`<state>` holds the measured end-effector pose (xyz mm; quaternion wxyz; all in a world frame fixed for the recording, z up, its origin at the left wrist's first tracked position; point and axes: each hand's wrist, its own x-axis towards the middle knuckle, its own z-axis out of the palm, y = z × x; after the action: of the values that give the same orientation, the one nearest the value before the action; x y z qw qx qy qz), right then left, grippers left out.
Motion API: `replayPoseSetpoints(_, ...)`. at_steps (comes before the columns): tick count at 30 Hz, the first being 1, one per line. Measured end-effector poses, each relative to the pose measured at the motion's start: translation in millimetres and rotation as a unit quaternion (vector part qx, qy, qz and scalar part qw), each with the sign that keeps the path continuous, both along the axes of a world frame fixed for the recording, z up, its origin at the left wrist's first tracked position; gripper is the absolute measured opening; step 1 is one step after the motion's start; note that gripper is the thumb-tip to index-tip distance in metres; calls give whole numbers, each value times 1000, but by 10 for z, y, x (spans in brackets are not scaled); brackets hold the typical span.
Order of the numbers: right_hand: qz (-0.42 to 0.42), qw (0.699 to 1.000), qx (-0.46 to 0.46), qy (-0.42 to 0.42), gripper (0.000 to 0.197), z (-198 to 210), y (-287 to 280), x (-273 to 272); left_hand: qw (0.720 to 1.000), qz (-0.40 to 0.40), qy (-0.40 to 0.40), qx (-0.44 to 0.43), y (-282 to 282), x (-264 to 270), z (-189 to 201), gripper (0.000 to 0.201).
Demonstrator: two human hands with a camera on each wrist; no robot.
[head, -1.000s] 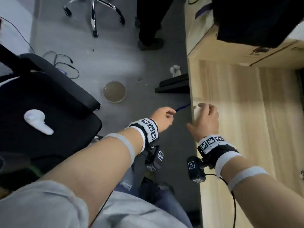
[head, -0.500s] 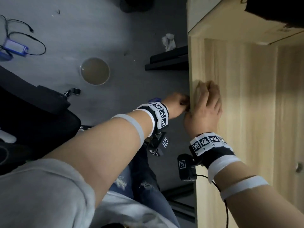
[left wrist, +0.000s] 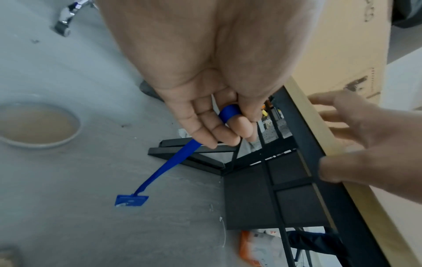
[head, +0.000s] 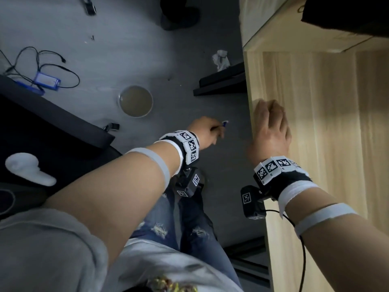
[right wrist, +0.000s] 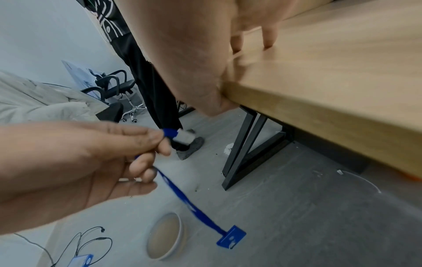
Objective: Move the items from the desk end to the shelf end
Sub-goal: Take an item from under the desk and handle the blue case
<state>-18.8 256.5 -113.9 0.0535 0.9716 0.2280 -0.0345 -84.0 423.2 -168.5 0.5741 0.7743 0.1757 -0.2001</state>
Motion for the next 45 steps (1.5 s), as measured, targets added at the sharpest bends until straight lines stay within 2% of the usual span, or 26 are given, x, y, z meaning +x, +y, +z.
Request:
replayPoseSetpoints(3,-19,999,21,45,88,97,14,-62,999,26,-8,-25,13,-188,-17,29)
replayPoseSetpoints(7,-10,985,134,108,79,207,15,-222,999,15,-27,-31,-104,-330,180,26)
replayPoseSetpoints(10,-8,963,205,175,65,312,11,-386,998,-11,-56,5,-150,-414,464,23)
replayPoseSetpoints(12,-34,951,198,236,62,382,-26,-496,995,-33,-89,43,-153,-475,715,24)
replayPoseSetpoints(15,-91,920,192,329,64,516,-192,-658,992,-39,-110,49,-183,-576,1127,23)
replayPoseSetpoints(18,-134,873,255,393,67,713,-493,-864,992,-32,-120,32,-359,-691,1499,23)
replayPoseSetpoints(20,-113,856,293,410,63,842,-697,-1045,990,-33,-136,28,-579,-807,1751,23)
replayPoseSetpoints(23,-70,854,324,401,37,956,-986,-1347,988,-51,-148,2,-1033,-1030,2091,23)
replayPoseSetpoints(26,-64,836,355,414,27,1065,-1266,-1714,987,-30,-150,-42,-1460,-1253,2308,25)
replayPoseSetpoints(29,-77,856,320,399,25,1078,-1627,-2087,983,34,-174,-56,-1758,-1455,2442,25)
replayPoseSetpoints(31,-108,853,326,393,24,1082,-1871,-2289,977,64,-193,-62,-1896,-1555,2485,21)
replayPoseSetpoints(32,-131,837,358,392,25,1106,-1974,-2361,977,70,-194,-60,-1954,-1586,2489,19)
replayPoseSetpoints(34,-184,774,458,397,30,1243,-2139,-2434,982,61,-172,-51,-2067,-1640,2474,24)
replayPoseSetpoints(38,-248,653,619,360,30,1721,-2387,-2437,995,-64,-51,-49,-2334,-1867,2362,42)
replayPoseSetpoints(41,-277,590,692,311,31,2024,-2600,-2411,978,-198,-8,-64,-2526,-2086,2198,48)
replayPoseSetpoints(43,-301,552,731,266,30,2183,-2781,-2411,959,-278,6,-60,-2632,-2149,2105,42)
replayPoseSetpoints(45,-332,525,755,210,29,2298,-3004,-2440,938,-345,-10,-32,-2734,-2144,2054,25)
